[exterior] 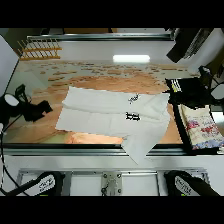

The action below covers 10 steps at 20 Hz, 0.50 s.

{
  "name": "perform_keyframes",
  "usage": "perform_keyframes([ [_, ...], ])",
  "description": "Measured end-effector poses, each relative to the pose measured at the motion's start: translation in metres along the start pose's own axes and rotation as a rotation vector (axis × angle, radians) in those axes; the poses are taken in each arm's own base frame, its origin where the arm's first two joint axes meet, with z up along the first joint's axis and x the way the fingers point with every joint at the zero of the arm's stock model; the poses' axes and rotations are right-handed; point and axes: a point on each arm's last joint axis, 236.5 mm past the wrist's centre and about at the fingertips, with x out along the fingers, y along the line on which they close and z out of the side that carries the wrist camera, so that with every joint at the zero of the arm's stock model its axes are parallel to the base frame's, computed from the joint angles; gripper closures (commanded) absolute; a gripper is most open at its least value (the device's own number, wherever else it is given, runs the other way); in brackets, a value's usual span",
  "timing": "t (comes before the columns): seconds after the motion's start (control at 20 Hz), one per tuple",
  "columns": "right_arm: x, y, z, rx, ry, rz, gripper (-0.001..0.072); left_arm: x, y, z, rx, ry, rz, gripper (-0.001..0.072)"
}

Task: Fold the clothes and pants, and hang the long-sleeved shirts on hangers.

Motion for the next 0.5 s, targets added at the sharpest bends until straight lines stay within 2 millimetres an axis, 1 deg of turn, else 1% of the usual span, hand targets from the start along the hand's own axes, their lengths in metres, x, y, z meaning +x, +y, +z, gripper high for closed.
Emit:
perform_keyframes([
  [0.1,-0.013,0.002,0.002,0.002,-0.028,0.009,0.0185,0.010,0.023,-0.031,-0.076,0.036,0.019,0.0203],
  [0.15,-0.017,0.004,0.002,0.003,-0.037,0.013,0.0185,0.016,0.031,-0.045,-0.115,0.048,0.021,0.0203],
  [0.25,-0.020,0.005,0.001,0.006,-0.041,0.020,0.0185,0.028,0.035,-0.064,-0.188,0.064,-0.003,0.0203],
  [0.35,-0.021,0.006,-0.002,0.009,-0.039,0.023,0.0185,0.040,0.029,-0.073,-0.243,0.079,-0.040,0.0203],
  [0.5,-0.019,0.006,-0.006,0.012,-0.028,0.026,0.0185,0.055,0.008,-0.075,-0.265,0.102,-0.091,0.0204],
])
